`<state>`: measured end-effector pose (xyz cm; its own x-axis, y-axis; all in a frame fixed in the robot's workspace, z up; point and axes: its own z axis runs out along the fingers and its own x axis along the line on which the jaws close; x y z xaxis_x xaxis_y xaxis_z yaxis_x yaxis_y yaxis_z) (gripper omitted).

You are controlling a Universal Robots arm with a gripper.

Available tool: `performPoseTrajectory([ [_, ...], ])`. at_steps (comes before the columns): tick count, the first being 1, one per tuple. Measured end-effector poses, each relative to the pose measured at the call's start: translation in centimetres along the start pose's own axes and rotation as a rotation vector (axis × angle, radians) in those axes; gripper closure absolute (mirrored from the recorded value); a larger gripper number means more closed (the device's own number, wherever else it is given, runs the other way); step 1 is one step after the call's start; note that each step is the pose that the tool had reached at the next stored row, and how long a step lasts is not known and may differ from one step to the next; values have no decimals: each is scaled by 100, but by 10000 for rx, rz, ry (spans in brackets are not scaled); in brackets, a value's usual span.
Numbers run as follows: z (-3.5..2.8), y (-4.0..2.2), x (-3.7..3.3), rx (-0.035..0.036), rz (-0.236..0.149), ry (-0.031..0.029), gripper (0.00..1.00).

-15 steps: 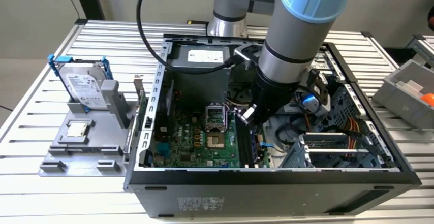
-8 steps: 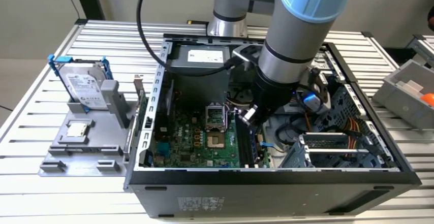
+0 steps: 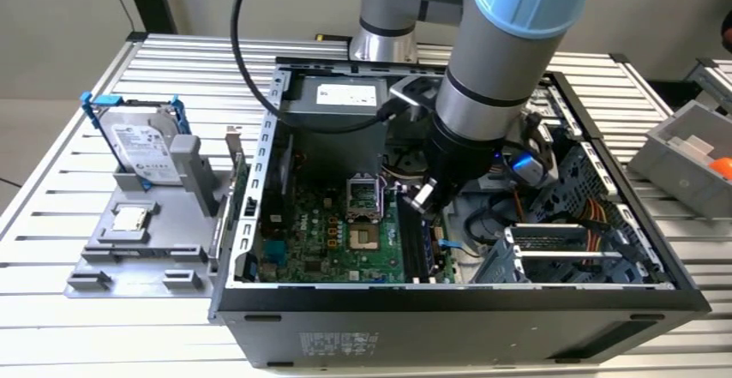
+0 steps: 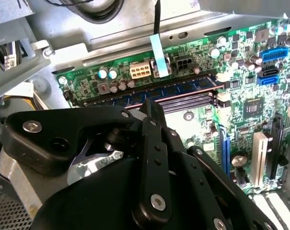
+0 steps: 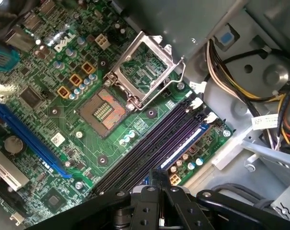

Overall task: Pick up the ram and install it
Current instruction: 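Press down the ram until it locks into place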

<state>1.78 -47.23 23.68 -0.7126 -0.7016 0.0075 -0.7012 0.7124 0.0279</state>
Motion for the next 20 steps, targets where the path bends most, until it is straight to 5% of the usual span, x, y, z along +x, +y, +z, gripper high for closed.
performPoseTrajectory([
  [20, 0, 0, 0, 12, -1660, 46, 100],
])
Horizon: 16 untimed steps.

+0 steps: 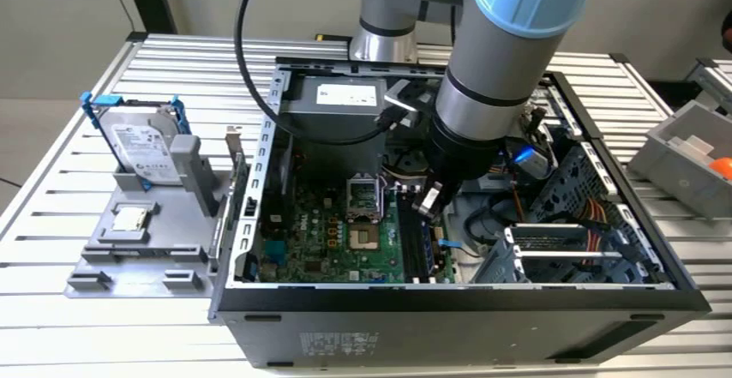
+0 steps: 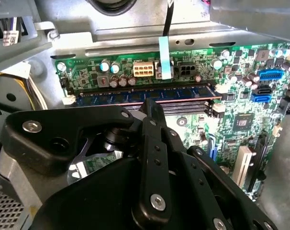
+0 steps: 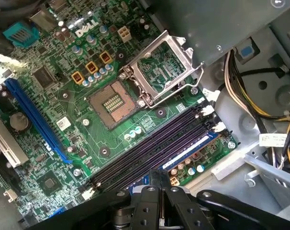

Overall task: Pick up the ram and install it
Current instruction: 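Press down the ram until it locks into place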

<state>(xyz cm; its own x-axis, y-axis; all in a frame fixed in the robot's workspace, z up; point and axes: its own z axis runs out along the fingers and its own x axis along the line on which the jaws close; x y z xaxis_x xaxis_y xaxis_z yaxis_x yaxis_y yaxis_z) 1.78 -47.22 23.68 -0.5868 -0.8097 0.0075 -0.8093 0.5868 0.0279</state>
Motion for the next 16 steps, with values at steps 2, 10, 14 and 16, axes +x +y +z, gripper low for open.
performPoseTrajectory([
  [2, 0, 0, 0, 1, -177, 5, 100],
  [10, 0, 0, 0, 12, -1579, 44, 100],
  [14, 0, 0, 0, 15, -1972, 55, 100],
  [16, 0, 0, 0, 16, -2182, 61, 100],
])
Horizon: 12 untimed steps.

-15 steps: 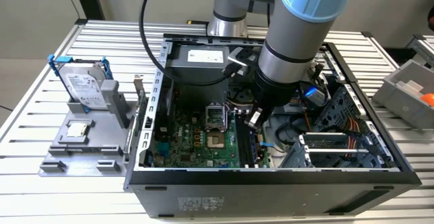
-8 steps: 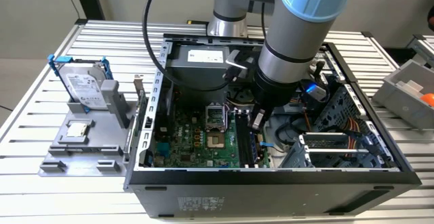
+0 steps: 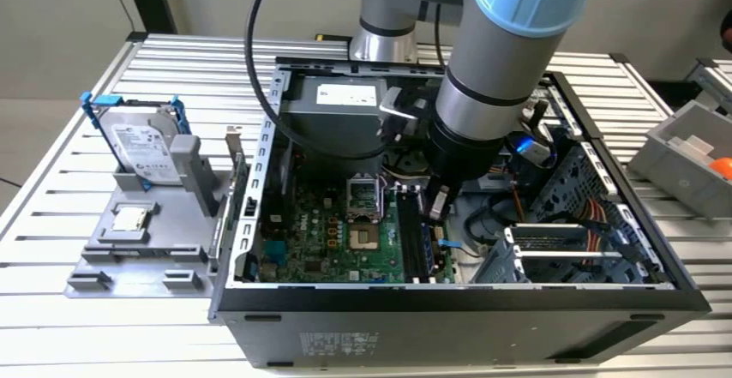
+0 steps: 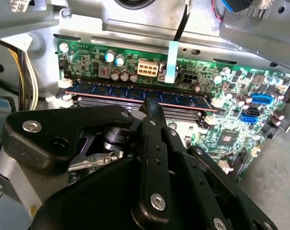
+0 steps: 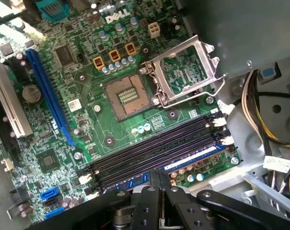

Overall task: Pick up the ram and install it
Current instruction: 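Press down the ram until it locks into place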

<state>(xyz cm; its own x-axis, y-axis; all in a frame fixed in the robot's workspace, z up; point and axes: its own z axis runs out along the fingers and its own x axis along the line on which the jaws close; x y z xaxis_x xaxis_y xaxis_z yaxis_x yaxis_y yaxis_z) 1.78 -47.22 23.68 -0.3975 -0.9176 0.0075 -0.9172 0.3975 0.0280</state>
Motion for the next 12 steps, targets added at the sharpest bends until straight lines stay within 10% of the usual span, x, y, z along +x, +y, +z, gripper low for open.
performPoseTrajectory([
  [12, 0, -1, -1, 10, -1356, 38, 100],
])
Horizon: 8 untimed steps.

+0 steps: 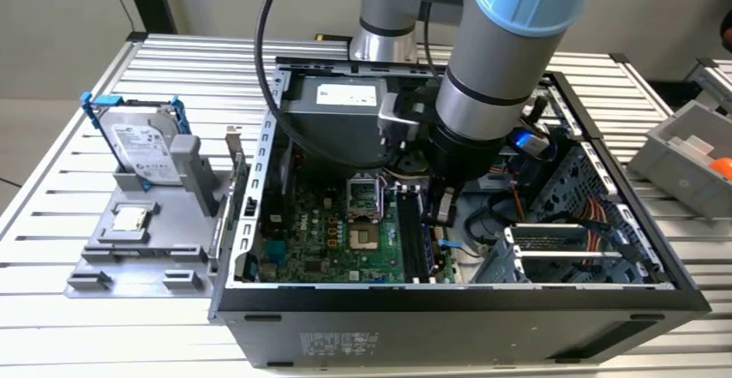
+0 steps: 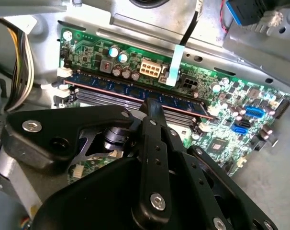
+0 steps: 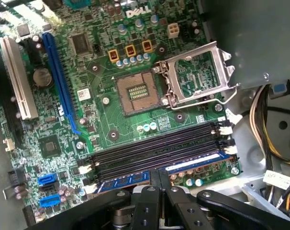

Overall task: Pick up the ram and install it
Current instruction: 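Press down the ram until it locks into place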

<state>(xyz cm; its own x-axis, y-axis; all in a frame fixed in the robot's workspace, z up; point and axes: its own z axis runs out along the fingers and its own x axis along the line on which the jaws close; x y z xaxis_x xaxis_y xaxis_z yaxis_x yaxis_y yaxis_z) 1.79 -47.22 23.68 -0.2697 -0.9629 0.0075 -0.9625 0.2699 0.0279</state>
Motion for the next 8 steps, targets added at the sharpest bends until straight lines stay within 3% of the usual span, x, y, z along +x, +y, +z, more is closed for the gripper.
performPoseTrajectory([
  [8, 0, 1, -2, 7, -902, 25, 100],
])
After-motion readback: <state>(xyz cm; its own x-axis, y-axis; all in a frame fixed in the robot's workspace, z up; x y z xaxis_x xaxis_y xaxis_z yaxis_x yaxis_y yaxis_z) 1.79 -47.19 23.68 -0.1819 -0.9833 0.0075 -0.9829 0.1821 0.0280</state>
